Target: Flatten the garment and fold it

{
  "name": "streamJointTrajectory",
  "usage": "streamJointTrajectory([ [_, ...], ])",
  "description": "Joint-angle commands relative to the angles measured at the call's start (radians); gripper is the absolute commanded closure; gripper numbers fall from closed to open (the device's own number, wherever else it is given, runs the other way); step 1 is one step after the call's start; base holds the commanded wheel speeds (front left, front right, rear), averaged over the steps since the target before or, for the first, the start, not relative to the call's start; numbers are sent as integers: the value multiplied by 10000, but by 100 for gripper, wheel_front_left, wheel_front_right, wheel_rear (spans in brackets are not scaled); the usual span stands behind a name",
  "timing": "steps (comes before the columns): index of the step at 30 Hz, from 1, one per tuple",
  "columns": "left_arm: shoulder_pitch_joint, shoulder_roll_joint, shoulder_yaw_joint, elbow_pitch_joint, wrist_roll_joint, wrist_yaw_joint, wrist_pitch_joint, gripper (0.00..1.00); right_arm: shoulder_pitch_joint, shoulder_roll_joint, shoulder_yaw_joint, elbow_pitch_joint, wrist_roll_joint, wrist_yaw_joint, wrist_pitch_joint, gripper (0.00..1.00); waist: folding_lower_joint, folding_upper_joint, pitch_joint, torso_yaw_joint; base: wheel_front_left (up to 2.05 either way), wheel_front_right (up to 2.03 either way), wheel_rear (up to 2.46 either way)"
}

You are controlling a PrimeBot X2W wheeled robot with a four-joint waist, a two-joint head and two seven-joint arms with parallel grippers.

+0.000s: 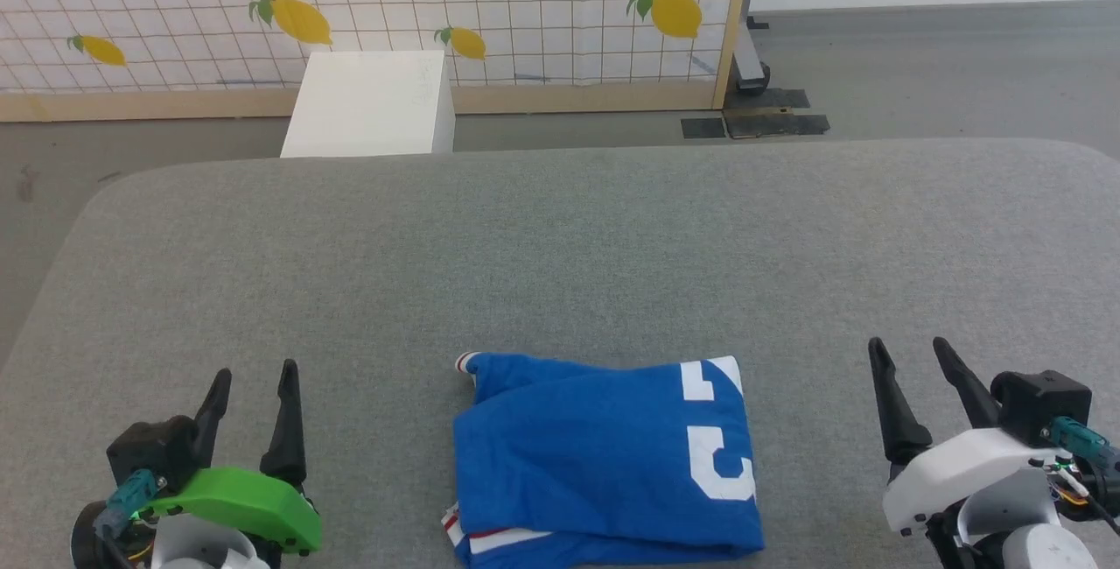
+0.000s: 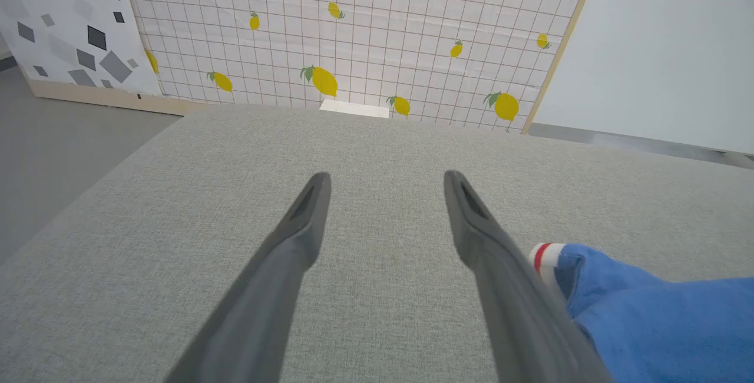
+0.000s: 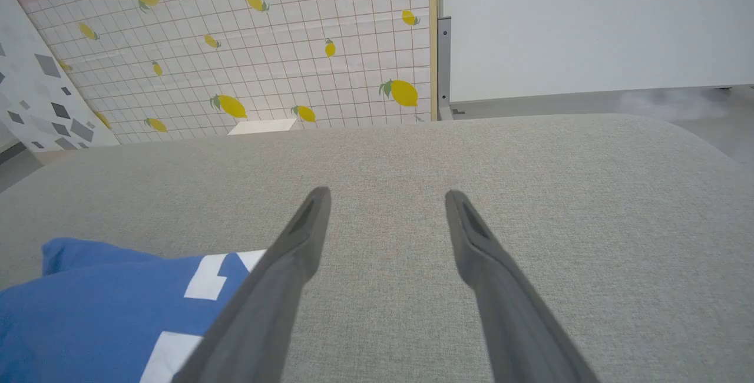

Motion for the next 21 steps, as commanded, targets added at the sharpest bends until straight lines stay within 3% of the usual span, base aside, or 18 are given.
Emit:
streamJointTrajectory([
  [1, -116, 52, -36, 32, -56, 50, -30, 0, 105, 47, -11, 36, -27, -13, -59, 0, 0, 0, -5, 5, 0, 0, 0],
  [16, -109, 191, -174, 31, -16, 112, 24, 0, -16, 82, -46, 51, -65, -13, 61, 0, 0, 0, -67, 17, 0, 0, 0],
  [21, -118, 238, -219, -33, 12, 148, 46, 0, -308, -54, 77, -36, -26, -13, 709, 0, 0, 0, -63, 30, 0, 0, 0],
])
